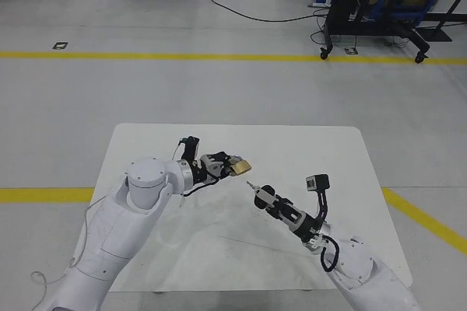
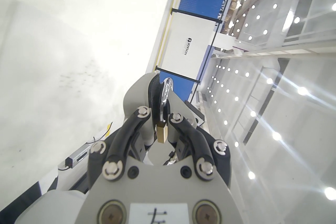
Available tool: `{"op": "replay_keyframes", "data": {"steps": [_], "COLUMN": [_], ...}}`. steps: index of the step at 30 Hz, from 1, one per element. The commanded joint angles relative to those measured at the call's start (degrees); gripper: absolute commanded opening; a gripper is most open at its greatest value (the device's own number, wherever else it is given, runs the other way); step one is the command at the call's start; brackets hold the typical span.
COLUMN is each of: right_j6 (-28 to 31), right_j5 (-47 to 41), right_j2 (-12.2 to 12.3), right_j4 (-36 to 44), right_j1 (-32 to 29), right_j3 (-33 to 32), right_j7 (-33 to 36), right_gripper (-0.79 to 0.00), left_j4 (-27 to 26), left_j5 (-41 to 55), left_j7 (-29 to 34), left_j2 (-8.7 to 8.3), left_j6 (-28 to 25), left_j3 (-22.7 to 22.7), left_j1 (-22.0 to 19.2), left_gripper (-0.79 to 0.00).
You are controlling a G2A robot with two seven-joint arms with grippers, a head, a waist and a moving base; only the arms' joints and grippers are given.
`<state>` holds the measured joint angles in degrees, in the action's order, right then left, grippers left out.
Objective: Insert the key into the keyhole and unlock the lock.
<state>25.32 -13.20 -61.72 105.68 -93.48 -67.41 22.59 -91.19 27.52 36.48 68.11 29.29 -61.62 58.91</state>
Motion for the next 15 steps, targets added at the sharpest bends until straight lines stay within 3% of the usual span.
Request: {"op": "replay_keyframes", "data": {"steps": [1,10,15], "right_j6": [0.0,-0.6,-9.4], "right_j5": [-0.1,-0.8,-12.5], "right_j2": [0.0,-0.1,-0.9], "right_j4": [-0.2,-0.5,-2.1], "right_j1": [0.2,0.0,1.6], "right_j3": [0.1,0.4,2.0], "right_j7": [0.1,-0.3,-2.8], "right_gripper": [-0.785,-0.785,-0.785], "left_j4": [0.1,0.0,-1.5], "left_j5": [0.2,0.1,-2.7], "left_j7": [0.1,-0.1,-3.4], "left_j2": [0.0,0.01,-0.11], "left_j6": [-0.2,-0.5,-3.8], "left_j3": [-0.1,-0.1,-0.6], "left_j1": [0.1,0.2,1.4], "left_gripper": [-0.785,-0.785,-0.785]}}
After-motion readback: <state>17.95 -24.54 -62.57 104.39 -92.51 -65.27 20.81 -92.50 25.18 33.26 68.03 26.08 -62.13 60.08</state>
